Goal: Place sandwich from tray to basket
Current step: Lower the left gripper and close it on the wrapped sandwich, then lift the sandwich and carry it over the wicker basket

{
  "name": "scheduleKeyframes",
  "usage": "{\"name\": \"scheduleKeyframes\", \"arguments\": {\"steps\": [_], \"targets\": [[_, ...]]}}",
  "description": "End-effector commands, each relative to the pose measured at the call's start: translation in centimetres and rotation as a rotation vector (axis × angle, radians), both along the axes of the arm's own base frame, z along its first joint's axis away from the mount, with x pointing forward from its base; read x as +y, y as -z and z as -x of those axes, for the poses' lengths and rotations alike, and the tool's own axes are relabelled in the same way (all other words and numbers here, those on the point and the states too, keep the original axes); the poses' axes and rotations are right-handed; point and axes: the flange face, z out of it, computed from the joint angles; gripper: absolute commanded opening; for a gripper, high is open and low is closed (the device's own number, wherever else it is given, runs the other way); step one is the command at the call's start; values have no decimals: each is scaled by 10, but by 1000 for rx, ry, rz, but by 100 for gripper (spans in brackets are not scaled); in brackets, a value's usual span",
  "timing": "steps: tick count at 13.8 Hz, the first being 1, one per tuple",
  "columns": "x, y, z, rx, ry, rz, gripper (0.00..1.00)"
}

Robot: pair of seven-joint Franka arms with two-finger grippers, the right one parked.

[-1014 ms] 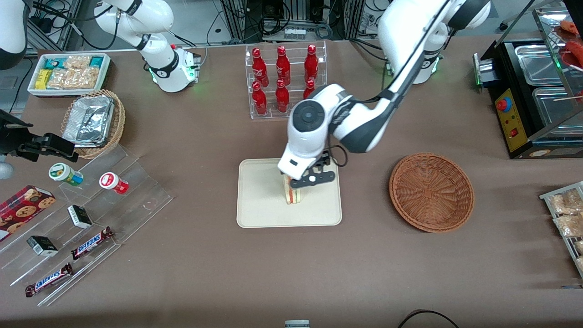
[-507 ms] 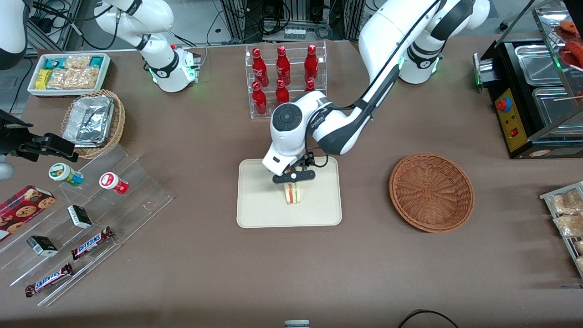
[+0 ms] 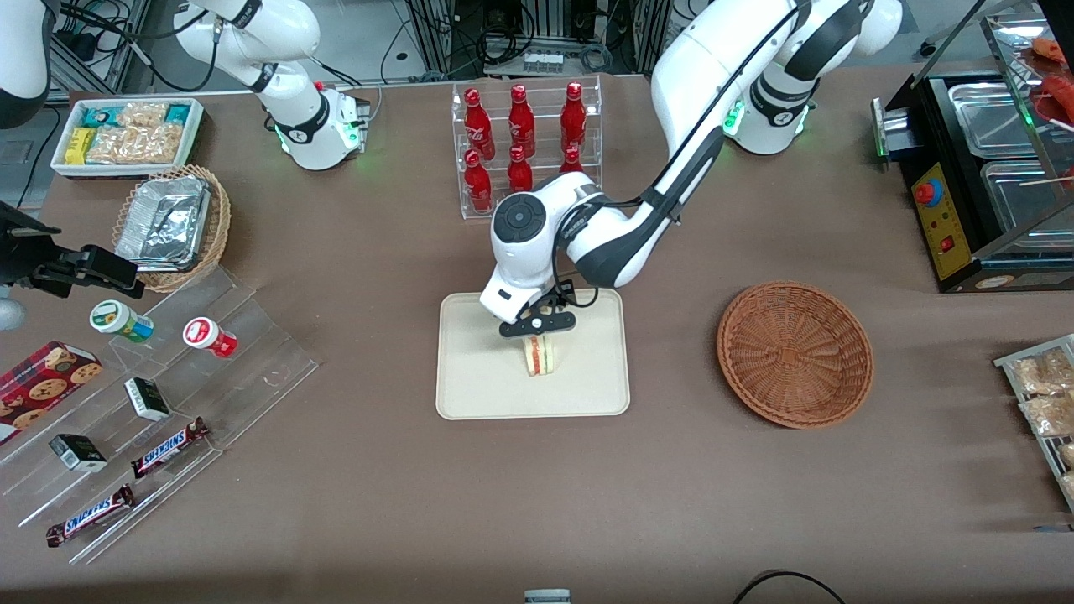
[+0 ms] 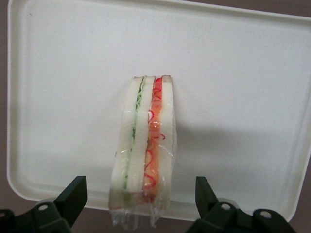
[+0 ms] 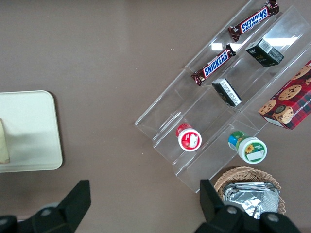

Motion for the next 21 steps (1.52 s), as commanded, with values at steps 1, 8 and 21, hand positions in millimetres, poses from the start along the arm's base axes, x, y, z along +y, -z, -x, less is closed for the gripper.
{"name": "scheduleKeyframes", "arguments": {"steps": [1,8,21], "targets": [[-7,12,0,-33,-23,-16,82],[-1,-13,-12,-53,-68,0,0],[216,-227,-103,-21,-522,-141,0]]}}
